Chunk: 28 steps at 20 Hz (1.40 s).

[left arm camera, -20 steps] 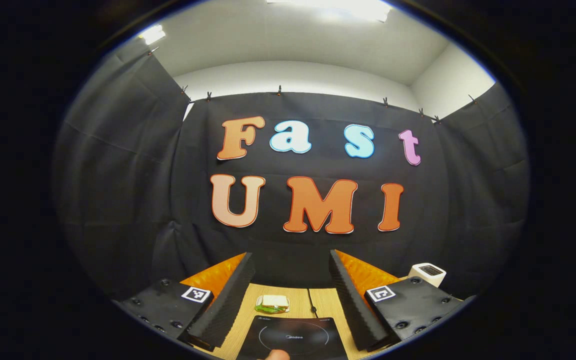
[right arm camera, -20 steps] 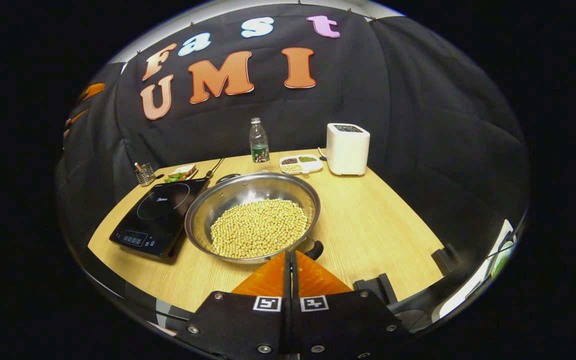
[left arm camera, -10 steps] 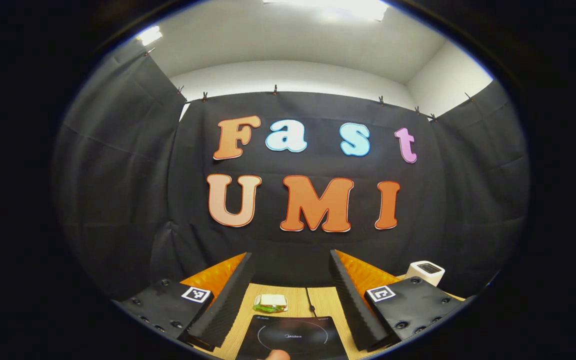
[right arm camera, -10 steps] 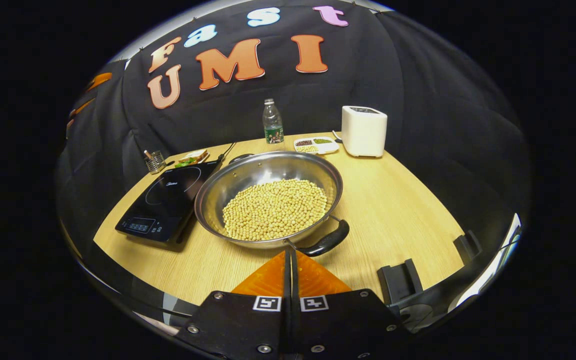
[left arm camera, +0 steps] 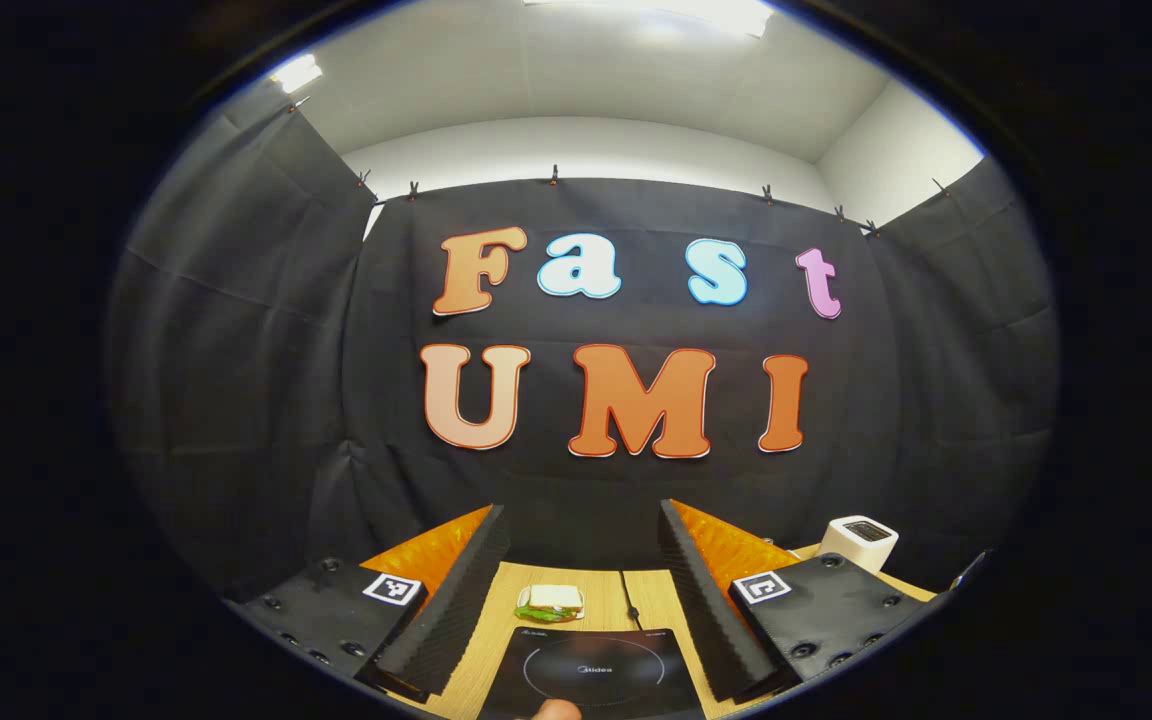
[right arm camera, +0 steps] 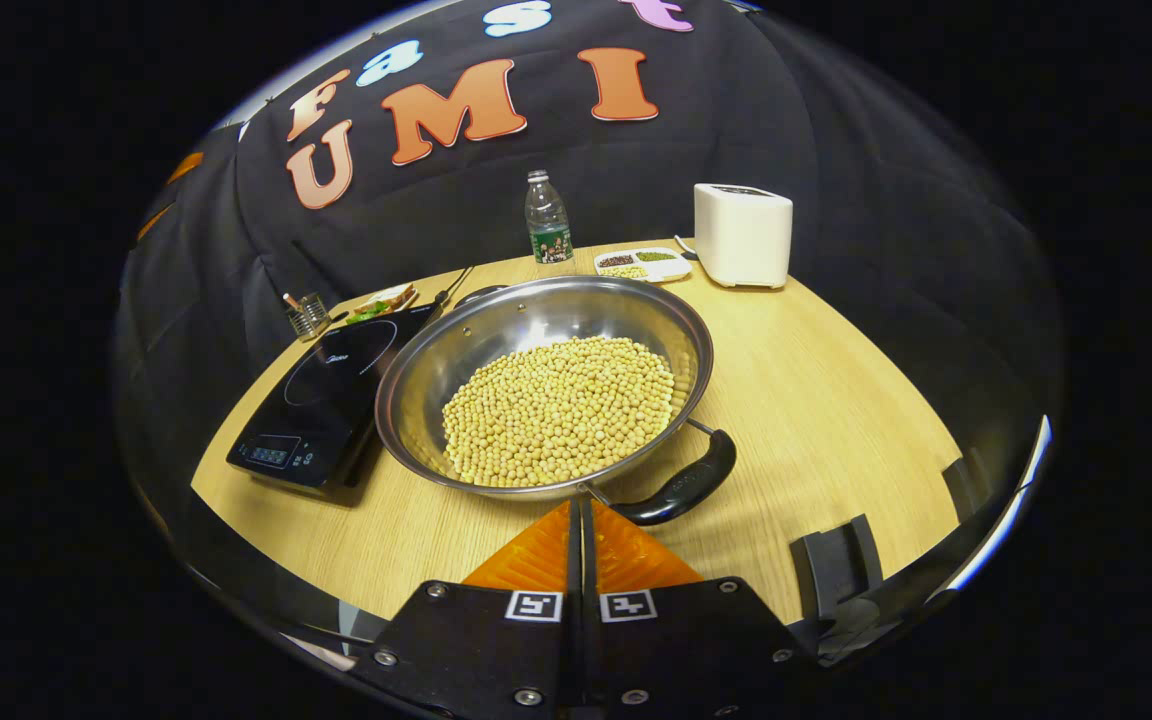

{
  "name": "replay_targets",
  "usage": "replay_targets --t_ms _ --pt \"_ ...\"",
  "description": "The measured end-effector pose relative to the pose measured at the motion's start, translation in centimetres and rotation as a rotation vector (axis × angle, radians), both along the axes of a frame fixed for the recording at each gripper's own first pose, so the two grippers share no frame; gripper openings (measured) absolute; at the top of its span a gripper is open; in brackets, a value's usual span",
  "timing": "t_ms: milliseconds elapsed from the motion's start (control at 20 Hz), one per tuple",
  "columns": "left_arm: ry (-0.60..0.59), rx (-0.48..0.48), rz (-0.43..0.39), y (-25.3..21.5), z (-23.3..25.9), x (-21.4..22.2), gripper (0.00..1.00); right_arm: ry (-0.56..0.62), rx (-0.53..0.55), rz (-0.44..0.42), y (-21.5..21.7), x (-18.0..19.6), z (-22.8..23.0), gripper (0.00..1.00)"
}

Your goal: First push the handle of the pot to place it horizontally, then grasp the pot with both hands and set it on the induction cooktop.

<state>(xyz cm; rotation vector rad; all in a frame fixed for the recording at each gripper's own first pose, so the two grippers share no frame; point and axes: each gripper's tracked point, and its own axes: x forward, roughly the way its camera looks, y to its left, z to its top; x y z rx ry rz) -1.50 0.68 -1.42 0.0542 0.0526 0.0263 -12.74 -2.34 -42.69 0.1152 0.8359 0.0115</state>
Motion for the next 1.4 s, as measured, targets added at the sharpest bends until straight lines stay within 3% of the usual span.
replay_targets --t_ms 1400 --pt "-0.001 0.013 0.028 0.6 0.0 0.4 0.99 -0.023 -0.089 -0.089 -3.9 3.2 -0.3 0.00"
